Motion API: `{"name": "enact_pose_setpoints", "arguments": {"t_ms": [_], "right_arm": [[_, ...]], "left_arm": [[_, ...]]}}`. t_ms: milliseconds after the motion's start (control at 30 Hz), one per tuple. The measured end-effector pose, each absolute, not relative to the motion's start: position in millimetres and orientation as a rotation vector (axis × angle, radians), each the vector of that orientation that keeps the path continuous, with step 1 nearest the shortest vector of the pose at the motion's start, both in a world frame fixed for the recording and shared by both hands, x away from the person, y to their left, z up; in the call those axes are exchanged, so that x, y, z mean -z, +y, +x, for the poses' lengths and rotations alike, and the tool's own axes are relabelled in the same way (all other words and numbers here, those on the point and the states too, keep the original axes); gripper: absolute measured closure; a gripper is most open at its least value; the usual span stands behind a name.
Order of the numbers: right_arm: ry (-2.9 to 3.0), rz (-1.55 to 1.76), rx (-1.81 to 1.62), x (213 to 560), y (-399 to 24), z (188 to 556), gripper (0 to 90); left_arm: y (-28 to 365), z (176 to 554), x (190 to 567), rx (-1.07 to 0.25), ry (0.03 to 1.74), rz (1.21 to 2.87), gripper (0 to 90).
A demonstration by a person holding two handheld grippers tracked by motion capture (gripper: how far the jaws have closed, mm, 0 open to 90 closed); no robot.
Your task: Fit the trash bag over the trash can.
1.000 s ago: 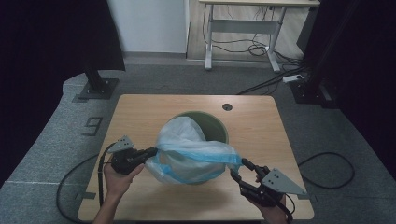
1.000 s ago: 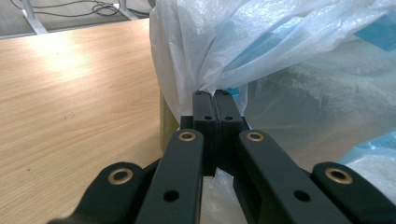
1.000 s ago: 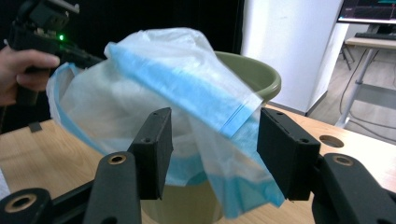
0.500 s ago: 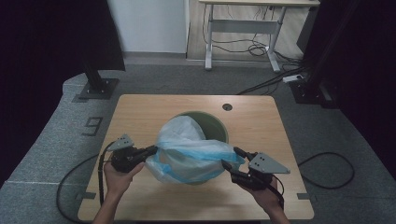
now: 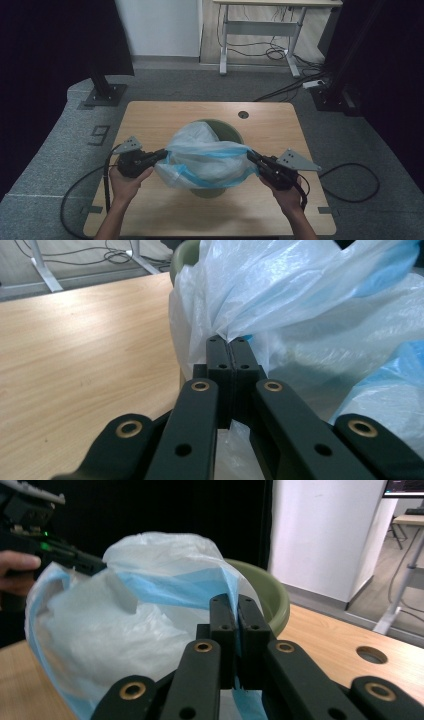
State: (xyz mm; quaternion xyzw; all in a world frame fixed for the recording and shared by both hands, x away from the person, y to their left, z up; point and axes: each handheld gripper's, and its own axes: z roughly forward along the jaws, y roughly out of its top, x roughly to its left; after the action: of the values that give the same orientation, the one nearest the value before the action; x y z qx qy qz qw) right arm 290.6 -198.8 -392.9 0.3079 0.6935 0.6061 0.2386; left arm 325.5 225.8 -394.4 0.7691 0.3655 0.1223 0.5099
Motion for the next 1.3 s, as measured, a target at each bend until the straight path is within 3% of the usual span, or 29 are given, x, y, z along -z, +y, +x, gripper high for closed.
{"name": "enact_pose_setpoints", "arguments": {"t_ms": [300, 633, 1300], "right_arm": [[1.881, 0.903, -1.583, 389.9, -192.3, 324.9, 87.7], [1.874, 1.031, -1.516, 403.9, -180.4, 378.5, 87.5], [1.935, 1.213, -1.469, 441.0, -169.7, 412.1, 87.4]], "left_arm": [[224.1, 346.7, 381.1, -0.277, 0.908, 1.874, 89.5], [220.5, 383.2, 393.8, -0.238, 1.0, 1.899, 89.5], [206.6, 413.1, 413.1, -0.159, 1.08, 1.933, 89.3]]}}
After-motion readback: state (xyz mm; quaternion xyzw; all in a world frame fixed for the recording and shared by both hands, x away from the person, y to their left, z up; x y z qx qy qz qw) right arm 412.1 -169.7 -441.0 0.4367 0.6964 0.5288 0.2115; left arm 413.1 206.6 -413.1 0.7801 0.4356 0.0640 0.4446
